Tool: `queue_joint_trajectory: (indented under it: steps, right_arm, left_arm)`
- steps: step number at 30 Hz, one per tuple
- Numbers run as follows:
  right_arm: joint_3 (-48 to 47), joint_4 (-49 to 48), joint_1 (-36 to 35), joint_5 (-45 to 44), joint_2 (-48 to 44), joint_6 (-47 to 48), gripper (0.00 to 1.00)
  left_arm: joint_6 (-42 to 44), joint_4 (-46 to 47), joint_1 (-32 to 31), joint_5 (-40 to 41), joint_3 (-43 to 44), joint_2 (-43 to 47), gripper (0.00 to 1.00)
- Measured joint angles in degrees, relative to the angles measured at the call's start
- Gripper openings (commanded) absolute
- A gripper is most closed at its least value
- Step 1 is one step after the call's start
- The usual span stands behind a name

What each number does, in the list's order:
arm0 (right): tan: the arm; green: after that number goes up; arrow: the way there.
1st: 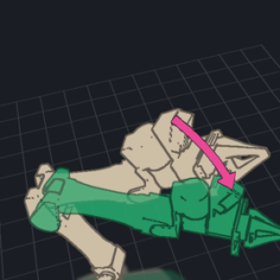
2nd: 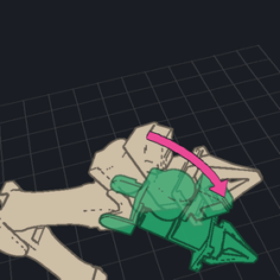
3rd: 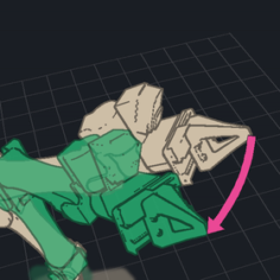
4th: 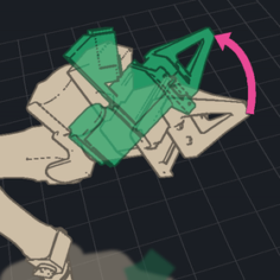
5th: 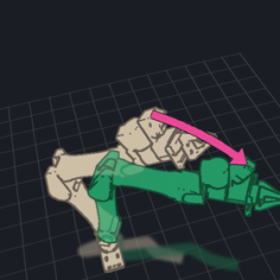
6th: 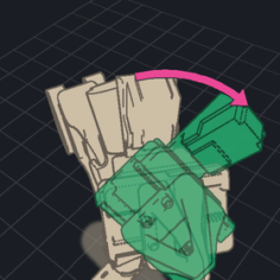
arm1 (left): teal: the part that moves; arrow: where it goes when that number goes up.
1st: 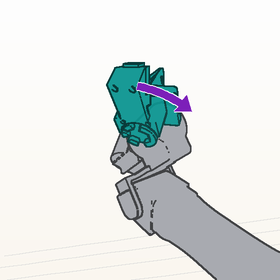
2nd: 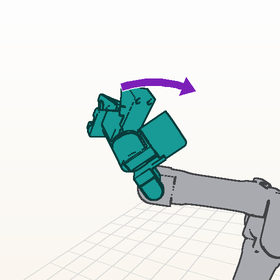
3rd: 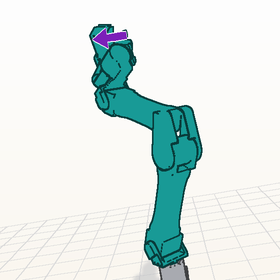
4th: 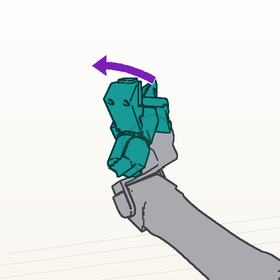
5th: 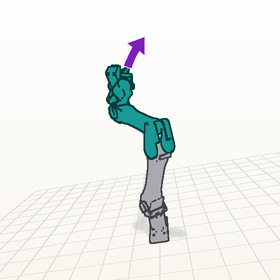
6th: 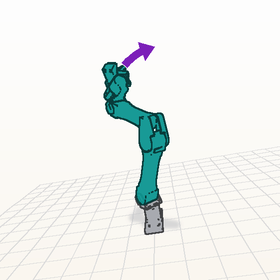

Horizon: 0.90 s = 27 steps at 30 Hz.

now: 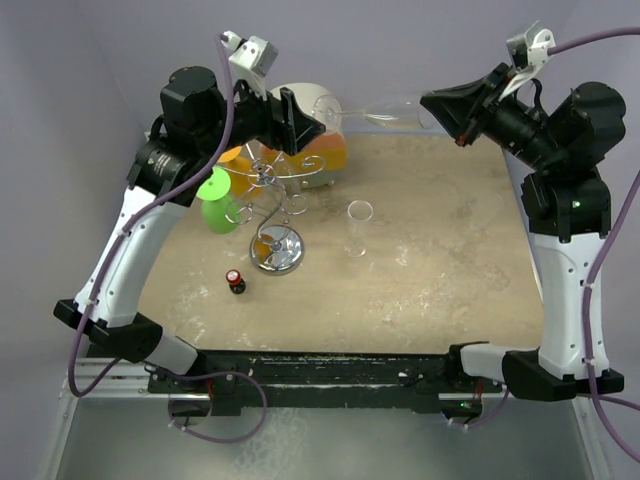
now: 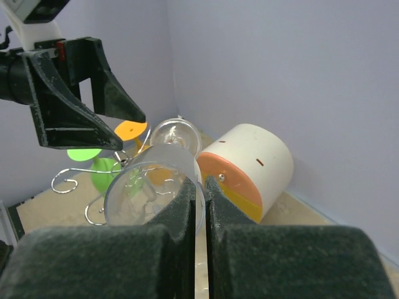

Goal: Place the wine glass upside down on the wine glass rack

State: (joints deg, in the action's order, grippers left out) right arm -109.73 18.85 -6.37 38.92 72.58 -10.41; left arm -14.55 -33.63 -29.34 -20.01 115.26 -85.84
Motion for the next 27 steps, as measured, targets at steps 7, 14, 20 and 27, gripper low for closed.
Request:
queue_joint_trajectory:
  steps: [7,14,20,27]
  right_arm:
    - [0.04,-0.66,0.0,1.66,-0.94,-1.07,0.0]
    - [0.26,-1.95,0.0,2.95,-1.49,-1.9,0.0]
    - [0.59,-2.36,0.0,4.02,-1.46,-2.32,0.0]
    - [1.77,-2.99,0.0,4.35,-1.46,-2.75,0.0]
  left_arm:
    - [-3.13,1.49,0.02,-1.53,-2.14,-0.02,0.6]
    - [-5.53,2.99,0.04,-4.0,-4.59,-0.02,0.5]
    - [-6.47,3.58,0.07,-5.35,-4.92,-0.09,0.39]
    - [-6.99,4.24,0.15,-5.68,-4.92,-0.13,0.24]
